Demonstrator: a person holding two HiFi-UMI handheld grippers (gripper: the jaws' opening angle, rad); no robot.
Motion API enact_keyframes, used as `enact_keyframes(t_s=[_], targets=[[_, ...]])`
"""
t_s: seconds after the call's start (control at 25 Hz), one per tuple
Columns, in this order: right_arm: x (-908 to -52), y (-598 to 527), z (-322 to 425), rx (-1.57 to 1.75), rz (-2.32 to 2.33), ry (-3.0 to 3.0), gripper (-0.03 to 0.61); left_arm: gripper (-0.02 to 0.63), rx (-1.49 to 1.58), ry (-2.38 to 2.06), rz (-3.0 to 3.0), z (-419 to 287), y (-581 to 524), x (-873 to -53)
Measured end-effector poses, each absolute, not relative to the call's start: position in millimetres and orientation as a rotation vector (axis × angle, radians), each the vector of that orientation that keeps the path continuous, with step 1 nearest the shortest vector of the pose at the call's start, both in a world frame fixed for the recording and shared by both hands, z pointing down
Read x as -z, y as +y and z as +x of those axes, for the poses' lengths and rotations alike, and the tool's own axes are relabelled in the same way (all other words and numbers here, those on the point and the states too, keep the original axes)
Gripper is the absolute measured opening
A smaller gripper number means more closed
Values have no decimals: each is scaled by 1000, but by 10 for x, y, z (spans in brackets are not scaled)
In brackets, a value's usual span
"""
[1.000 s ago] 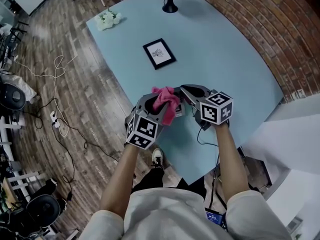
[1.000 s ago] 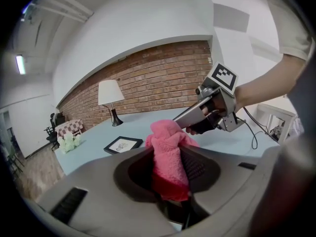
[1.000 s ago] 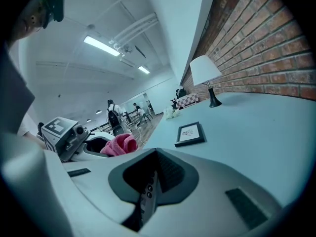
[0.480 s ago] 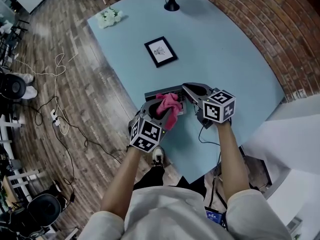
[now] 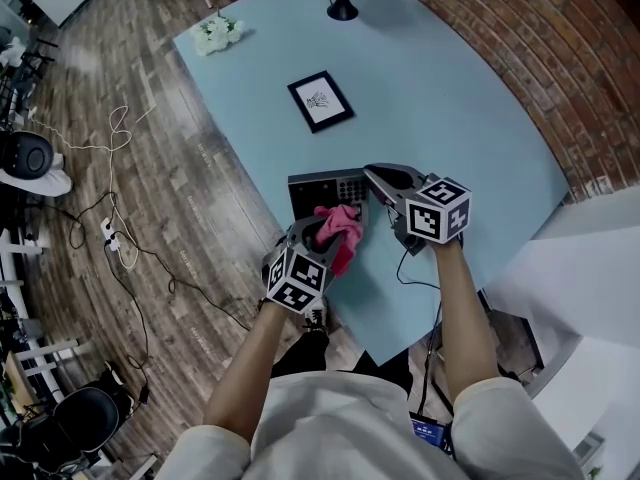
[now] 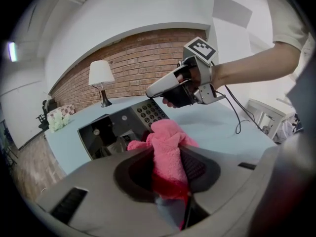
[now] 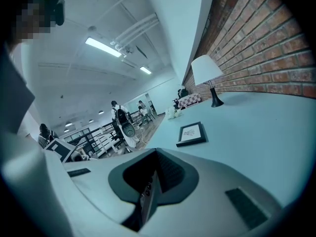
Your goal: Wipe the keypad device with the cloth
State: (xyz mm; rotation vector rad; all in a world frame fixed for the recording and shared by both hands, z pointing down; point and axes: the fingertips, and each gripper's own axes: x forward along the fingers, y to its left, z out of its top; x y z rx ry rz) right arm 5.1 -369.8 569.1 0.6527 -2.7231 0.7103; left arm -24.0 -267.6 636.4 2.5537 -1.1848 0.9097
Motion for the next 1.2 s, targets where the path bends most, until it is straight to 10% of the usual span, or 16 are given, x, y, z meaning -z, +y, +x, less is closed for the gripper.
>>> enact_keyframes(t_s=[1.2], targets=[[-4982,-1950,1391,-1068,1447,-2603,23,158,-855,-1280,2607,-82,-3566,-5630]])
